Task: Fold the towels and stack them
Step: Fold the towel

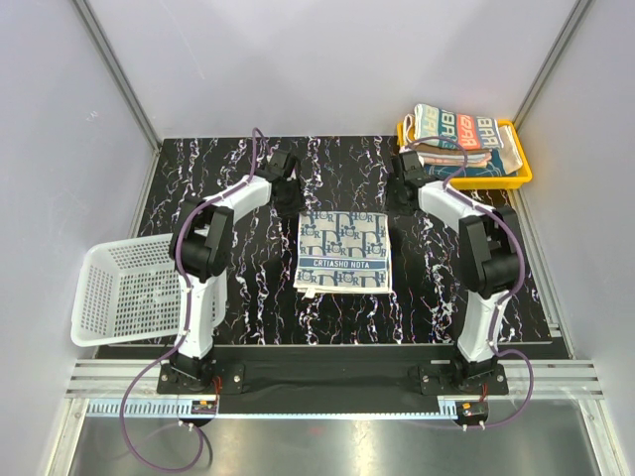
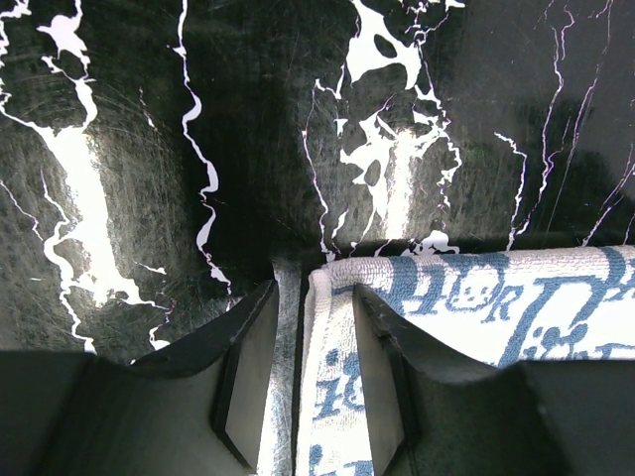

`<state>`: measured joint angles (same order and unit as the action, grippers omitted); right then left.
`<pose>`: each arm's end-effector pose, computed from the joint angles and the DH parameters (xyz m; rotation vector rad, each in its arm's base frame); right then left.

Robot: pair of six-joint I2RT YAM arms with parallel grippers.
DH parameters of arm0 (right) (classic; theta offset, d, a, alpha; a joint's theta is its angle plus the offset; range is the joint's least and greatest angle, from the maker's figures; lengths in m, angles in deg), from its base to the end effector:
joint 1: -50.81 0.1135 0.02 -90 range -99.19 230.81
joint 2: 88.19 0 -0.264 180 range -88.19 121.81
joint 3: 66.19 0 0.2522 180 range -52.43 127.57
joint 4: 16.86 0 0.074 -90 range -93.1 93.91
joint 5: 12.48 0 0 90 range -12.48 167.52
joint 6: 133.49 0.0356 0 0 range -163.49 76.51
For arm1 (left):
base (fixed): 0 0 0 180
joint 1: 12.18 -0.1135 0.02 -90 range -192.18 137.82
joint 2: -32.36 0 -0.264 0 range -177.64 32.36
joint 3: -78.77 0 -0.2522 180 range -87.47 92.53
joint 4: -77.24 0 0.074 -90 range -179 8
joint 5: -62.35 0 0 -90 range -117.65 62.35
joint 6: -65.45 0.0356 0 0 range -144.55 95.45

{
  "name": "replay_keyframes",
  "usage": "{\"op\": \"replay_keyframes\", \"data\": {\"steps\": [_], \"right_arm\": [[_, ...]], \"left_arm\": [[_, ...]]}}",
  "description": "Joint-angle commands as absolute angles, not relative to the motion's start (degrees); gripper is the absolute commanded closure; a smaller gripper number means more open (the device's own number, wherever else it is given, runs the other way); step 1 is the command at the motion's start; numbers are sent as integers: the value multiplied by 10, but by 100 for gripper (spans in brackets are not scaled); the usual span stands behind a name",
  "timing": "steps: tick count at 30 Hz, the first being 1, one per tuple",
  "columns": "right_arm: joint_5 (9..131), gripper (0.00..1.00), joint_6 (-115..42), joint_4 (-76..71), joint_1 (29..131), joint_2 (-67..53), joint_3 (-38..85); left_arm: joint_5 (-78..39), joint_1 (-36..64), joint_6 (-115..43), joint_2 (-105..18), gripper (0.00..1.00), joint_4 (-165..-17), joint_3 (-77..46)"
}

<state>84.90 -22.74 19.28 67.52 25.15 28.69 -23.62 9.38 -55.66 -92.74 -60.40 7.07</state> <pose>0.4104 0.1184 0.1869 0.1404 2.5114 0.1041 0.4356 -0.1748 0.1626 -0.1957 2.6531 -0.4094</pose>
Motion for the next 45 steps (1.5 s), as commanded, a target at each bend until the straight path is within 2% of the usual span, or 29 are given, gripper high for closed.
{"op": "replay_keyframes", "data": {"steps": [1, 4, 10, 18, 22, 23, 26, 34, 38, 45], "right_arm": [[830, 53, -208, 169, 674, 191, 264], [826, 52, -211, 162, 692, 186, 248], [828, 54, -223, 178, 700, 231, 268], [862, 51, -253, 212, 700, 297, 315], [875, 54, -253, 220, 691, 312, 333], [879, 59, -252, 220, 690, 313, 334], [868, 64, -252, 212, 685, 310, 336], [833, 65, -255, 202, 679, 317, 348], [807, 65, -254, 191, 677, 316, 341], [788, 65, -260, 191, 672, 322, 348]], "left_arm": [[-235, 88, -552, -931, 57, -597, 86], [-233, 88, -552, -932, 57, -597, 89], [-232, 87, -552, -932, 57, -594, 92], [-228, 86, -551, -939, 57, -591, 93], [-226, 85, -550, -940, 57, -590, 93], [-226, 86, -550, -940, 57, -590, 93], [-223, 85, -549, -943, 57, -591, 92], [-199, 85, -544, -942, 57, -601, 85], [-166, 80, -550, -930, 52, -645, 62], [-139, 79, -557, -940, 51, -659, 64]]}}
